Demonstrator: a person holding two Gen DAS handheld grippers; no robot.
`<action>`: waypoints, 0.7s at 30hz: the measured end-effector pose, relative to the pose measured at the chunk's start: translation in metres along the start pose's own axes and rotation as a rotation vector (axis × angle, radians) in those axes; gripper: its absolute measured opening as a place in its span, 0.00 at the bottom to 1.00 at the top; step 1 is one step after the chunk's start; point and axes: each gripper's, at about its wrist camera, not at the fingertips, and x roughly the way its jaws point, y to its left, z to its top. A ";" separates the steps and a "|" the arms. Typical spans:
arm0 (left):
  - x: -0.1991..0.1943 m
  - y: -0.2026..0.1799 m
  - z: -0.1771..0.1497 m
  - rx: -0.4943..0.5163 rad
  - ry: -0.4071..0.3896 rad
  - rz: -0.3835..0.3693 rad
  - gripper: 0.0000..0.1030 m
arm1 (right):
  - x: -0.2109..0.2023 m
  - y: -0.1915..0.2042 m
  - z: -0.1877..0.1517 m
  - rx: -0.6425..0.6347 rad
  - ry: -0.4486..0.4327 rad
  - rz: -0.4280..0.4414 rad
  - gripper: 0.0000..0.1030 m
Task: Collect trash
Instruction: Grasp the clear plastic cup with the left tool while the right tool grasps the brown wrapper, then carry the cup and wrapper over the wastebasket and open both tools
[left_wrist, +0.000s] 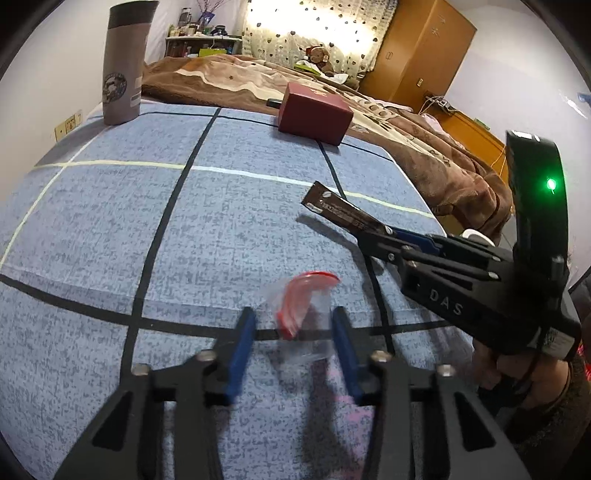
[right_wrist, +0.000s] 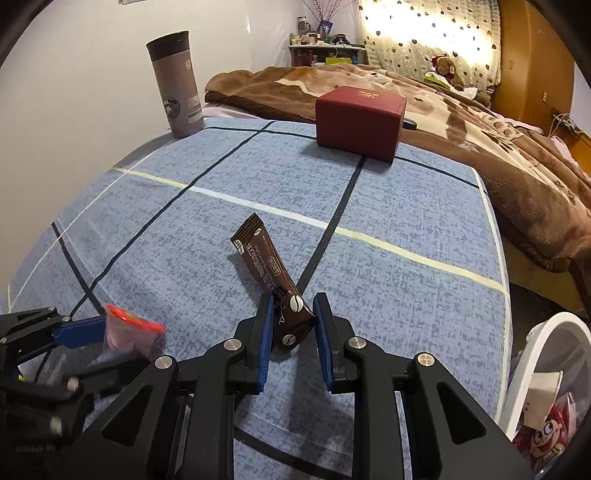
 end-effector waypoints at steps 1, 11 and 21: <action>0.000 0.001 0.000 -0.006 0.000 0.000 0.29 | 0.000 0.000 -0.001 -0.002 0.000 0.003 0.22; -0.003 0.002 0.002 -0.010 -0.008 0.001 0.29 | -0.007 -0.003 -0.007 0.010 -0.006 0.000 0.22; -0.023 -0.004 0.004 0.010 -0.050 0.034 0.29 | -0.025 -0.008 -0.015 0.057 -0.034 0.006 0.22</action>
